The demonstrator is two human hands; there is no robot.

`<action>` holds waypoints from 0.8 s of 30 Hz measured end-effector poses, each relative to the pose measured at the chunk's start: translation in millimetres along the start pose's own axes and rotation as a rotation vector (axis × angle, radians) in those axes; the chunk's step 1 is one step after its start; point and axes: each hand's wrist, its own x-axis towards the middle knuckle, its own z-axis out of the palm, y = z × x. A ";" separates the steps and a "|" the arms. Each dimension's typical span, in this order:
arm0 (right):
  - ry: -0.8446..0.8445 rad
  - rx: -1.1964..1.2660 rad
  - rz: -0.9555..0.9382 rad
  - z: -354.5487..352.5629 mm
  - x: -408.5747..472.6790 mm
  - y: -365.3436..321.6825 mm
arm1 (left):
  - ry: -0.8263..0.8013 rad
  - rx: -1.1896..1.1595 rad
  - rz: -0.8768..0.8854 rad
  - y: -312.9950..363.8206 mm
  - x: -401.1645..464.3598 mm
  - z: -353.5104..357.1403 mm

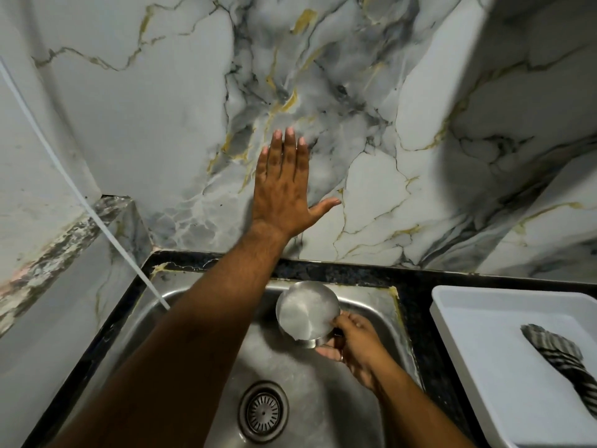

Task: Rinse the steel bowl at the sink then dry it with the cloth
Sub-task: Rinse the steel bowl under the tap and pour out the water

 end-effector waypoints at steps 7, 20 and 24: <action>-0.061 -0.041 0.035 8.5 -12.6 11.9 | -0.011 -0.013 -0.003 -1.4 -1.2 -0.6; -0.088 -0.028 0.018 9.8 -5.9 -12.9 | 0.008 -0.035 -0.002 -0.9 -1.5 0.1; -0.065 -0.034 0.085 -3.2 -13.6 2.8 | -0.008 -0.021 -0.008 -0.4 -1.6 0.4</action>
